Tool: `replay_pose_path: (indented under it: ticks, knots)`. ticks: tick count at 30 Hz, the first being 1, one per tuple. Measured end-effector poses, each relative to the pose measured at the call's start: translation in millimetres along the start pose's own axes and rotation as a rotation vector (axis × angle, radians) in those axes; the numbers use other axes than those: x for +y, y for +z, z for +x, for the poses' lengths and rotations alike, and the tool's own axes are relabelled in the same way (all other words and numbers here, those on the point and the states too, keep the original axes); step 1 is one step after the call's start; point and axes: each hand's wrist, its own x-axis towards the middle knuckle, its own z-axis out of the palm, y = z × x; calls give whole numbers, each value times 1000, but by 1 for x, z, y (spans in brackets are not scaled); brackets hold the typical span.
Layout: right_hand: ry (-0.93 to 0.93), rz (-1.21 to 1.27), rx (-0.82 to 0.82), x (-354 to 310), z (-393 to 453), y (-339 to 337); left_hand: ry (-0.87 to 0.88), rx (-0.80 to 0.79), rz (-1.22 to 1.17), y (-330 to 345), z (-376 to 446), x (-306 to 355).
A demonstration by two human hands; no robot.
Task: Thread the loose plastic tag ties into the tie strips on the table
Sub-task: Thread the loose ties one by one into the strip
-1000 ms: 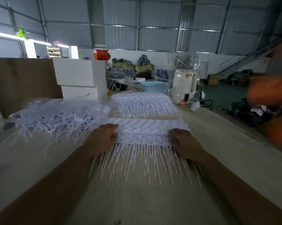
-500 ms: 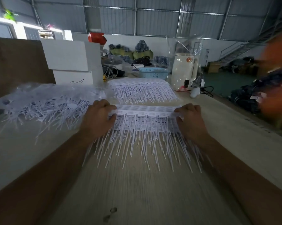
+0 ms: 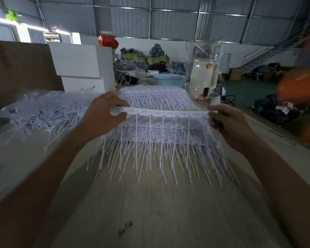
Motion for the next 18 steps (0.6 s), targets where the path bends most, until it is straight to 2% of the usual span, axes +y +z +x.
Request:
replay_pose_path:
  ticks: [4,7,9,11,14,18]
  knots:
    - [148,265,-62,-11,-10,2,-146,-145,-170,-17,2,-12]
    - [232,256,-129,-7,-21,15,-237,-296,-242,-21,-6,-23]
    - [268,187,-162,0,-29,28,-253,-388,-114,-13,-13,-29]
    - [283,124,-156,8,-37,40,-240,-375,0,0,-18,-22]
    - [282,126,-155,13,-46,55,-165,-299,-111,21,-21,12]
    - [261,171,-194,6,-55,64,-77,-348,-215,46,-25,65]
